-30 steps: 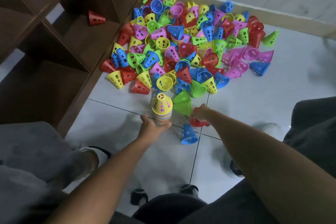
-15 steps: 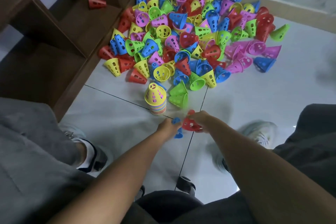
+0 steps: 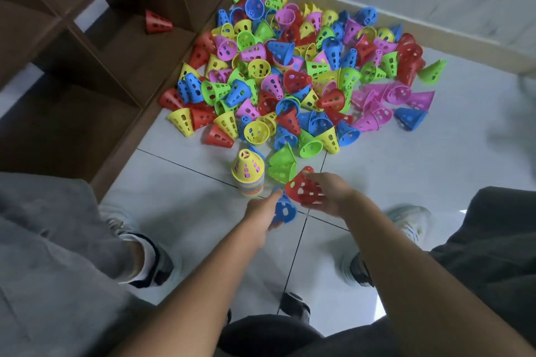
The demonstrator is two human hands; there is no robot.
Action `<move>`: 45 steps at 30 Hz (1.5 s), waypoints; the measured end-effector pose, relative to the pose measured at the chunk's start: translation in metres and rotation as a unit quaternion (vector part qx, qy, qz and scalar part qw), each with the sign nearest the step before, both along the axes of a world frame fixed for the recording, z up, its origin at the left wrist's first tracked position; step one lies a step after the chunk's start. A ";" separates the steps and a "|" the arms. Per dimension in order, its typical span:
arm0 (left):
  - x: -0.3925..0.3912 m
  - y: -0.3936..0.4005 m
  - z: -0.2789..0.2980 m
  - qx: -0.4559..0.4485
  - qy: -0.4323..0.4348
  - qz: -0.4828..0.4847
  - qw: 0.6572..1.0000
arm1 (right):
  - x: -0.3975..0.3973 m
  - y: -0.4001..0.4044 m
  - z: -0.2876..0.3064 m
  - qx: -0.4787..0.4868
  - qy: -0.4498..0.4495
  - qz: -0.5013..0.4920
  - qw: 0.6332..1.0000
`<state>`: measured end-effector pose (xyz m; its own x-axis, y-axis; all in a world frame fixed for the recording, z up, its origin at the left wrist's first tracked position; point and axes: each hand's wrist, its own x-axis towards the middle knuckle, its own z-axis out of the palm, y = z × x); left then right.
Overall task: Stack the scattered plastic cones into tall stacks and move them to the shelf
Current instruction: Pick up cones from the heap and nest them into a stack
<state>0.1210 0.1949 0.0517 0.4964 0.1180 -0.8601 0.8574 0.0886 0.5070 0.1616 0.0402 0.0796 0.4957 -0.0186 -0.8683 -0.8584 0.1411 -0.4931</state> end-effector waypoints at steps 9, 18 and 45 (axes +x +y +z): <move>-0.004 0.014 0.145 0.014 -0.226 0.000 0.974 | 0.019 0.020 0.122 0.043 -0.183 -0.025 0.982; 0.015 0.059 0.161 0.110 -0.436 0.194 0.872 | 0.019 0.058 0.139 -0.033 -0.331 -0.039 0.942; 0.016 0.083 0.025 0.224 -0.403 -0.050 0.886 | 0.031 0.094 0.081 -0.176 -0.392 0.122 0.895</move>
